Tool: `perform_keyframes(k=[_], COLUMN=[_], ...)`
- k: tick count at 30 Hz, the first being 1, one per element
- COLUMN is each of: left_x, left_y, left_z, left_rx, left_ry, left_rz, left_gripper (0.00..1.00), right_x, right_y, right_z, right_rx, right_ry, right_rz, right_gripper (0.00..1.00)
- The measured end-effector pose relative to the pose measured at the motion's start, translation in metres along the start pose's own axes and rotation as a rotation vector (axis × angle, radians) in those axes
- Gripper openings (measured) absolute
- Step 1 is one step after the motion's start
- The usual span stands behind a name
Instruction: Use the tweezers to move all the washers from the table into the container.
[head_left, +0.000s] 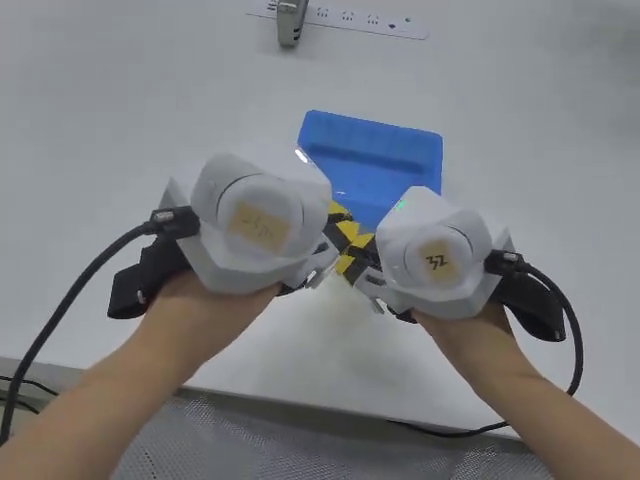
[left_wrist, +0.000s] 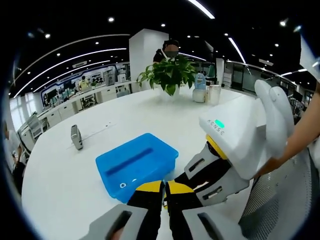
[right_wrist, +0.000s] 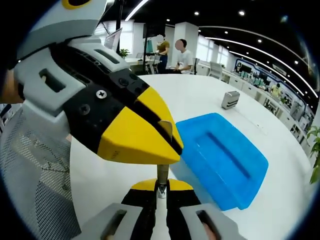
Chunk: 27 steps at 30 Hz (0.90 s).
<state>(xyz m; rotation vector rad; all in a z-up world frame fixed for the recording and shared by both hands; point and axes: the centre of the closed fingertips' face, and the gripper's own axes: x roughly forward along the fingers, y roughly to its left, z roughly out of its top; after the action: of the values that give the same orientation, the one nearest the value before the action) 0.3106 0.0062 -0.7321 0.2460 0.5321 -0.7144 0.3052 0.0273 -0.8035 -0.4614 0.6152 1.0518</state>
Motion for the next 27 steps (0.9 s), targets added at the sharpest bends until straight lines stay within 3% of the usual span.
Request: perform_keyframes(k=[8,10,12,15,16,23,27], left_x=[-0.001,-0.002,-0.001,-0.001,-0.001,0.000,-0.005], left_y=[-0.002,-0.002,-0.009,-0.011,-0.011,-0.013,-0.012], left_z=[-0.001,-0.001,-0.001,-0.001,-0.001,0.000,0.007], left_rx=[0.049,0.039,-0.008,0.067,0.057,0.081,0.099], left_ry=[0.022,0.021,0.017,0.018,0.021,0.034,0.027], left_rz=[-0.027,-0.037,-0.080,-0.076,-0.077,-0.090,-0.090], left_gripper=[0.00,0.00,0.00,0.00,0.00,0.00,0.00], right_x=[-0.003,-0.002,0.000,0.003,0.003,0.001,-0.005], right_y=[0.001,0.000,0.000,0.005,0.007,0.005,0.004], right_z=[-0.001,-0.002,0.000,0.002,0.001,0.001,0.008], right_rx=[-0.054,-0.052,-0.062,-0.085,-0.089,-0.085,-0.086], right_ry=[-0.003,-0.001,-0.008,-0.005,-0.006,-0.015,-0.036], right_rz=[0.053,0.073,0.094,0.136,0.142,0.122,0.113], right_gripper=[0.05,0.10,0.09,0.06,0.05,0.03,0.03])
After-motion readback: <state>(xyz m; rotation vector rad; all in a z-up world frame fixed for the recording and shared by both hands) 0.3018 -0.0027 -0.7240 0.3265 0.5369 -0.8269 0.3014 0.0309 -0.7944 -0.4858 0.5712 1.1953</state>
